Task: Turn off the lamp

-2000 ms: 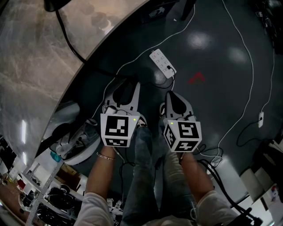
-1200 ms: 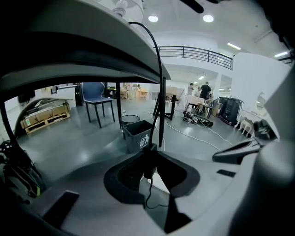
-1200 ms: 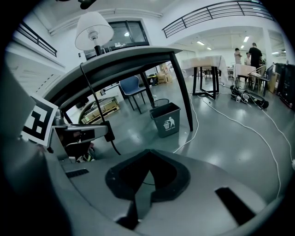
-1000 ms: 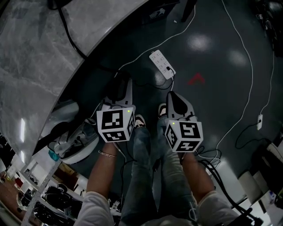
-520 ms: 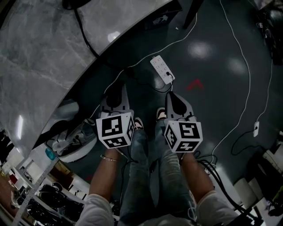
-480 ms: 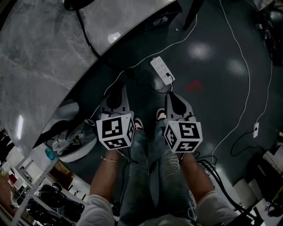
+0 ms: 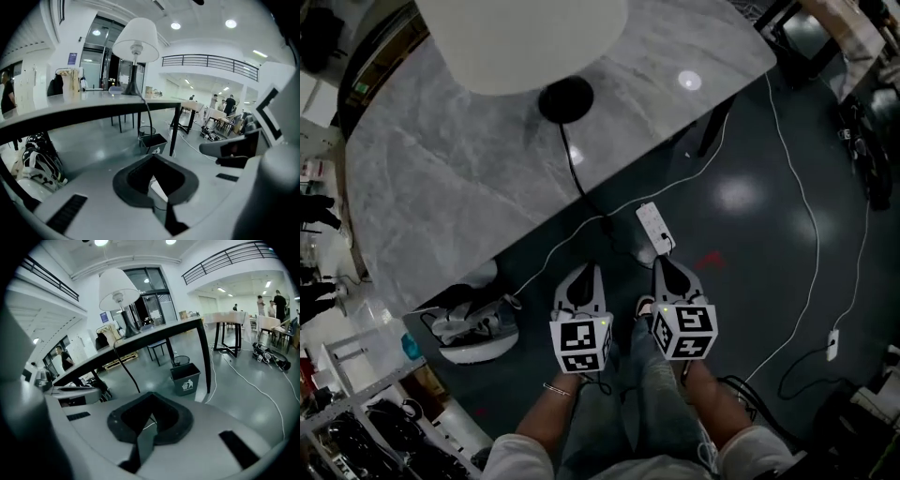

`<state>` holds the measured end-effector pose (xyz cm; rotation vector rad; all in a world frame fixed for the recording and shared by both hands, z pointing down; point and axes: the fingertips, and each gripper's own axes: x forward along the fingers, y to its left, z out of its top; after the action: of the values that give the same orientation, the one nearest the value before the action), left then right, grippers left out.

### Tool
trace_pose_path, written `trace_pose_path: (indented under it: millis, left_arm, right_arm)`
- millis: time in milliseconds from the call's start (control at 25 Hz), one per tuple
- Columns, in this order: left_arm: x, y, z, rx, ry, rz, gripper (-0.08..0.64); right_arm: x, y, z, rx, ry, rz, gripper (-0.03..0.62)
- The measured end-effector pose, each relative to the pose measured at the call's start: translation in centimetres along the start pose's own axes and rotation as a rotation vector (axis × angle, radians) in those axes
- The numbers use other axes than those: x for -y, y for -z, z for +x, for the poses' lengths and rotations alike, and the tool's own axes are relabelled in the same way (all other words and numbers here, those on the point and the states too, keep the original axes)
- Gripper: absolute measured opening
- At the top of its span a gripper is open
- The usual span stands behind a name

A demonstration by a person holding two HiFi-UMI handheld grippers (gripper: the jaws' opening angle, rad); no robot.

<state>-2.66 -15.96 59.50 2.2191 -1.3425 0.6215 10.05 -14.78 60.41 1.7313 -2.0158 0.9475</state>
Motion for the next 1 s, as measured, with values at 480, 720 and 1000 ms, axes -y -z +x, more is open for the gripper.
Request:
trace_pose_path:
  millis: [480, 720, 1000]
  left_arm:
    - [4.6, -13.3, -10.8, 0.157, -0.063, -0.025, 0.006]
    - [3.4, -18.9, -15.9, 0.272, -0.151, -0.103, 0.006]
    - [1.7, -21.4, -21.2, 0.360, -0.252, -0.146, 0.006]
  right_arm:
    - [-5.8, -14.3, -8.4, 0.108, -0.139, -0.059, -0.002]
    - [-8.3, -19.1, -12.2, 0.168, -0.196, -0.152, -0.002]
    - [-11.4, -21.6, -15.1, 0.211, -0.236, -0.197, -0.002]
